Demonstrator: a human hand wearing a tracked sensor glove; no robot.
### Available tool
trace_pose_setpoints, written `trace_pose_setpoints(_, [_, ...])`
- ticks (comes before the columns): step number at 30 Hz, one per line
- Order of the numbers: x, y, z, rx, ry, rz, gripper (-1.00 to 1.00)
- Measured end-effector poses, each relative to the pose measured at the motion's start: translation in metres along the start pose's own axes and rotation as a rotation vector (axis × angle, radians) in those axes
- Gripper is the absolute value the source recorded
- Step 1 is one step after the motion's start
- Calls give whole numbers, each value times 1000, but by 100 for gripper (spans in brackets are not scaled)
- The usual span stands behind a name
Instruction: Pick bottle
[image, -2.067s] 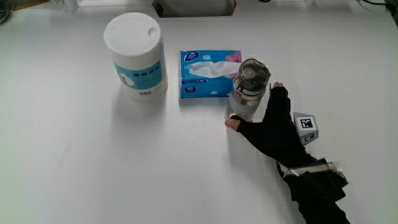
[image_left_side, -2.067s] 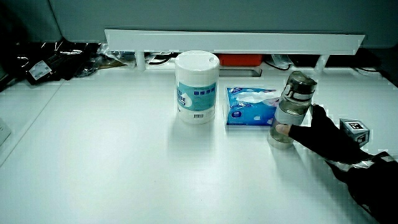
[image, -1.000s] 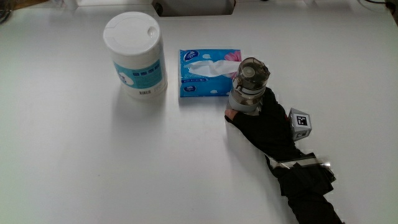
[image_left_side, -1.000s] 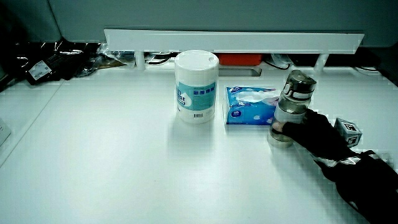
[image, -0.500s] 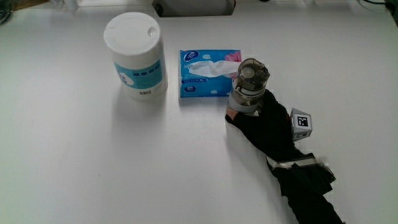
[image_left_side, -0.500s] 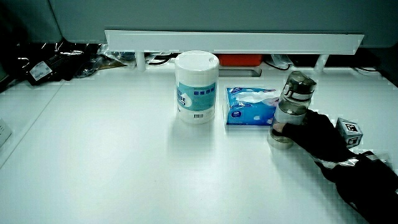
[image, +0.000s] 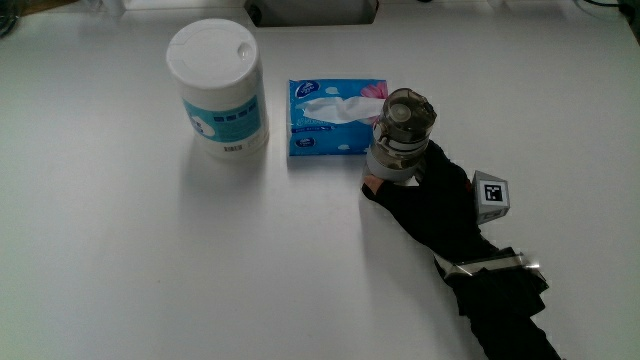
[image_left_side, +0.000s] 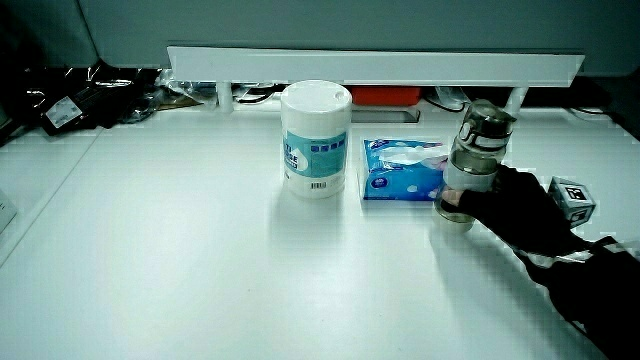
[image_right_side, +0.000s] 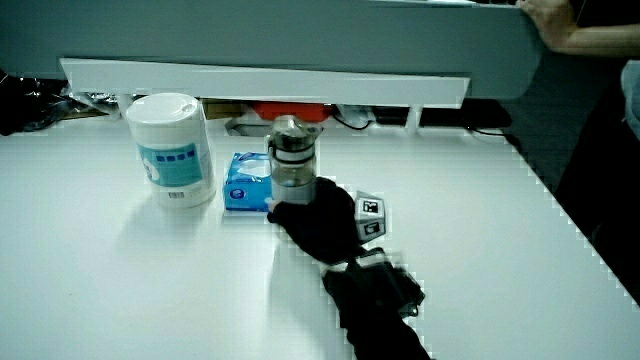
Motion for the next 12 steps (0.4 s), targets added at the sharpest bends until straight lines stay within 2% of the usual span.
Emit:
trace_pose_setpoints(2, [-8,-2,-1,-14,-19,8,100])
trace_pose_setpoints(4, [-18,-3,-3,-35,-2,41,100])
trace_pose_setpoints(7, [-33,-7,-10,-70,-18,64,100])
trace_pose_setpoints(12, [-58,-15,-29,-166,0,127,100])
